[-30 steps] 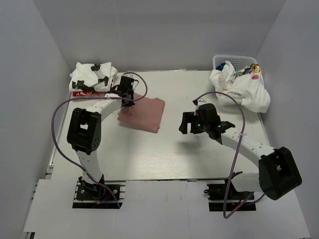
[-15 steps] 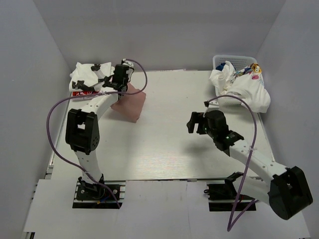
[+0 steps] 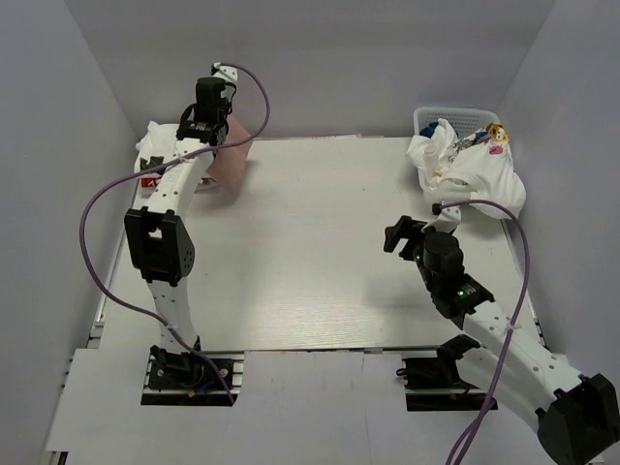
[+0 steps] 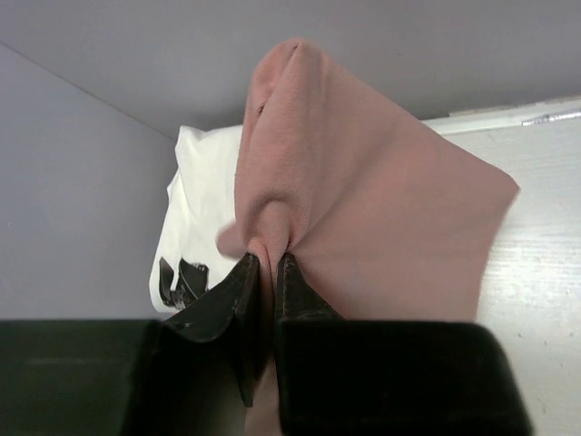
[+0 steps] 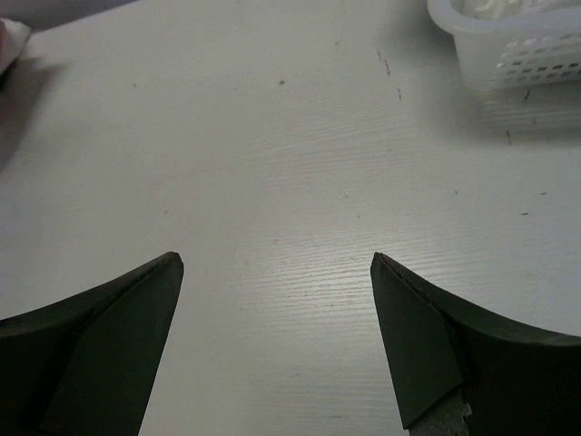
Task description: Fold and stack the t-shirts
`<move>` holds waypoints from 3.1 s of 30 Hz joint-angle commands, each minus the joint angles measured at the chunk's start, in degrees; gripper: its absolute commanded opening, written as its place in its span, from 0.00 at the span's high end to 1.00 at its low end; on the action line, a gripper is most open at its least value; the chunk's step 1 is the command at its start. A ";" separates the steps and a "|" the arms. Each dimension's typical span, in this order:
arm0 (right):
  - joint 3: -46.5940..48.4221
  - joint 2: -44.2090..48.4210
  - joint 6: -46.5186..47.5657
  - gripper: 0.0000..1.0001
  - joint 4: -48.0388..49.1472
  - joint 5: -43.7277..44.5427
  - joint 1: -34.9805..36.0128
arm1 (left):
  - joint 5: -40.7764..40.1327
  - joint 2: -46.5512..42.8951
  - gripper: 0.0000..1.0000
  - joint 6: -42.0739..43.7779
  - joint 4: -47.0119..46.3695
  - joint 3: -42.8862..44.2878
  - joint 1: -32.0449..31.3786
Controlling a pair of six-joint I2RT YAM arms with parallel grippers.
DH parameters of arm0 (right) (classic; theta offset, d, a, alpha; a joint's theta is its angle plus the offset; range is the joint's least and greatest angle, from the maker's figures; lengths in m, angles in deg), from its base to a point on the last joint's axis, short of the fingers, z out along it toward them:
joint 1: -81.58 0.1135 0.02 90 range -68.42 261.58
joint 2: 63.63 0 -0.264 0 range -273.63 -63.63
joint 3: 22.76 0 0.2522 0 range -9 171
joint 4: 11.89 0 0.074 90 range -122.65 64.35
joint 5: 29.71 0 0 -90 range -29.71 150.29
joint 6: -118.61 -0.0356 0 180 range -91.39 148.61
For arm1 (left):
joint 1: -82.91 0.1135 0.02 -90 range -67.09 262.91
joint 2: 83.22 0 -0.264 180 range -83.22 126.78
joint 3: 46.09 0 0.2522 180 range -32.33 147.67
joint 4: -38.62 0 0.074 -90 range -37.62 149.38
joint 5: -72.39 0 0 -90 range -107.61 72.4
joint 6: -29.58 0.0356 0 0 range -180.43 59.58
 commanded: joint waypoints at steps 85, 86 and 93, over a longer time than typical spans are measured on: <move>3.88 -9.04 1.05 0.10 3.10 -3.82 -0.20 | 38.38 4.79 0.00 -30.91 -9.22 -4.74 22.91; 3.62 -9.04 1.14 0.10 3.27 -3.73 -0.20 | 39.35 4.79 0.00 -30.92 -9.92 -4.75 22.39; 2.92 -10.19 0.08 0.10 3.62 -3.73 -0.20 | 37.87 10.68 0.00 -30.30 -1.77 1.22 22.39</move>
